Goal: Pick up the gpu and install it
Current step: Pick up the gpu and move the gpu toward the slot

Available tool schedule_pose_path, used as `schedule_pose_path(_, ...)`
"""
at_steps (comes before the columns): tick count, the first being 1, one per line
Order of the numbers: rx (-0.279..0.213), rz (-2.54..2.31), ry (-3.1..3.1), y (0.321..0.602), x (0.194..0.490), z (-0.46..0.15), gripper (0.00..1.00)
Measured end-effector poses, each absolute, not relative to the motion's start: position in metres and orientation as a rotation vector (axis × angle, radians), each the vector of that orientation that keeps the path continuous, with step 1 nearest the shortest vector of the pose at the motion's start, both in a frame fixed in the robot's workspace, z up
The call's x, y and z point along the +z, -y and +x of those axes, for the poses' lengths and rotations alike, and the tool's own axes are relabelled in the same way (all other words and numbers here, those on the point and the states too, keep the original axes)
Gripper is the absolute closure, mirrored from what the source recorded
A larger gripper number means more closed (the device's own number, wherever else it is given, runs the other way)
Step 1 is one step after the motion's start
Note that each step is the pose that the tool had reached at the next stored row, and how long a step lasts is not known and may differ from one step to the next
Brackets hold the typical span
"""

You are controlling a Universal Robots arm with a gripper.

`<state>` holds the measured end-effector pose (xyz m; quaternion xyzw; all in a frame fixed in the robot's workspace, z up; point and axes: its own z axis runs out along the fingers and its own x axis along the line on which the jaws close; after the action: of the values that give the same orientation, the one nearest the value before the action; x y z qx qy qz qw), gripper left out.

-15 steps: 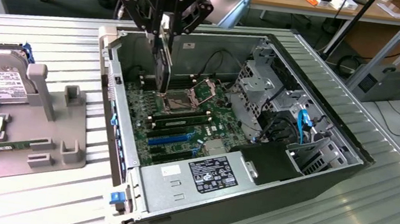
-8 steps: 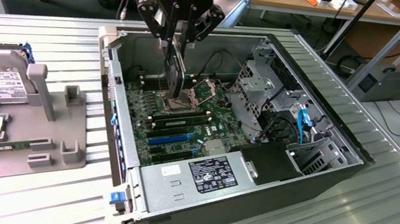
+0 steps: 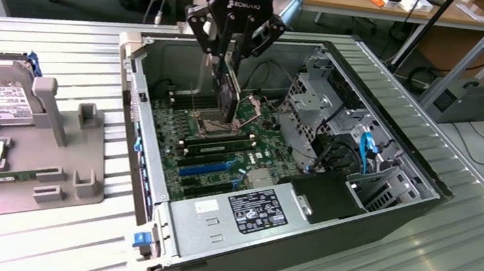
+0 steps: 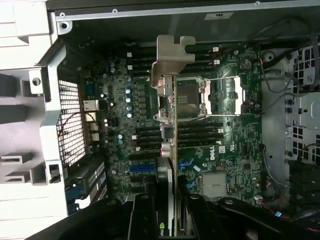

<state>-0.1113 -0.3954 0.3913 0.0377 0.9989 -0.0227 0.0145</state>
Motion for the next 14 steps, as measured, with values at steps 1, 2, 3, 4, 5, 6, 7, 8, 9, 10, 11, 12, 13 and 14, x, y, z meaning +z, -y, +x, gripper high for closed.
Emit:
schedule_pose_path(1, -0.076, 0.117, -3.110, 0.395, 0.388, -0.103, 0.73)
schedule_pose_path(2, -0.084, 0.117, -3.110, 0.395, 0.385, -0.093, 0.73)
schedule_pose_path(3, -0.087, 0.117, -3.110, 0.395, 0.383, -0.087, 0.73)
schedule_pose_path(4, -0.091, 0.117, -3.110, 0.395, 0.381, -0.080, 0.73)
schedule_pose_path(5, -0.095, 0.117, -3.110, 0.395, 0.379, -0.075, 0.73)
schedule_pose_path(6, -0.099, 0.117, -3.110, 0.395, 0.377, -0.069, 0.73)
schedule_pose_path(7, -0.101, 0.117, -3.110, 0.395, 0.376, -0.066, 0.73)
schedule_pose_path(8, -0.103, 0.117, -3.110, 0.395, 0.375, -0.064, 0.73)
schedule_pose_path(9, -0.107, 0.117, -3.110, 0.395, 0.373, -0.057, 0.73)
schedule_pose_path(10, -0.110, 0.117, -3.110, 0.395, 0.371, -0.052, 0.73)
schedule_pose_path(11, -0.114, 0.117, -3.110, 0.395, 0.370, -0.047, 0.73)
schedule_pose_path(12, -0.117, 0.117, -3.110, 0.395, 0.369, -0.042, 0.73)
schedule_pose_path(13, -0.118, 0.116, -3.110, 0.395, 0.368, -0.040, 0.73)
schedule_pose_path(14, -0.118, 0.116, -3.110, 0.395, 0.369, -0.039, 0.73)
